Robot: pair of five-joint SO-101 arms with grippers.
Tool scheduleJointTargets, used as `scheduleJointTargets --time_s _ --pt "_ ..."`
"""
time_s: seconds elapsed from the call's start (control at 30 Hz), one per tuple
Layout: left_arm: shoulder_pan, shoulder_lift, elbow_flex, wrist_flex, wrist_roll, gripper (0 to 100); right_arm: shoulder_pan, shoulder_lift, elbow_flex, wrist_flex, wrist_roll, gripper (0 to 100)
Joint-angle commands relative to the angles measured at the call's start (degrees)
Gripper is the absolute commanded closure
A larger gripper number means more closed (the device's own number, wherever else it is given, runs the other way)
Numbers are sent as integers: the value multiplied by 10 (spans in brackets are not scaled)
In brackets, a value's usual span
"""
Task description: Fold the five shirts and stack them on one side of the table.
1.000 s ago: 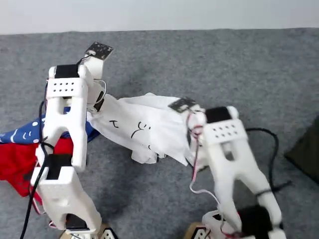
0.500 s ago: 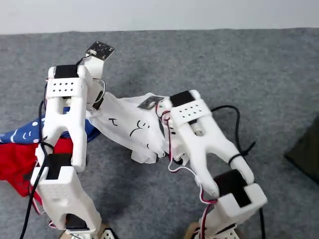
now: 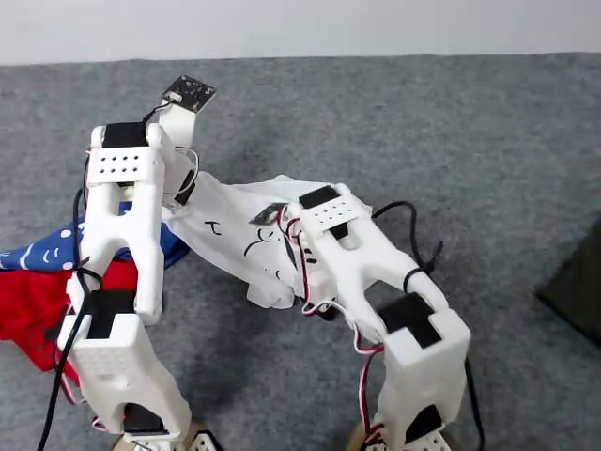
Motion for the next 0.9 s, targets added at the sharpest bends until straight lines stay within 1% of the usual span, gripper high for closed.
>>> scheduleJointTargets --time_s 0.0,0.13,0.3,0.43,0.5,0.73,0.87 --pt "-5 -3 -2 -8 -7 998 16 10 -28 -26 6 797" --pt "-5 -3 -2 -9 -7 998 37 29 -28 -44 35 799" --pt "-5 -3 -2 -9 -4 998 67 42 -29 -50 40 815" --pt "-4 -3 -2 -9 -4 998 87 48 -29 -51 79 944" --pt "-4 -3 -2 -9 -4 998 94 47 -29 -51 91 992" --pt "-1 -3 -2 -8 -3 998 110 38 -35 -44 125 988" --pt "-1 -13 -8 -5 -3 998 137 -7 -89 20 127 988"
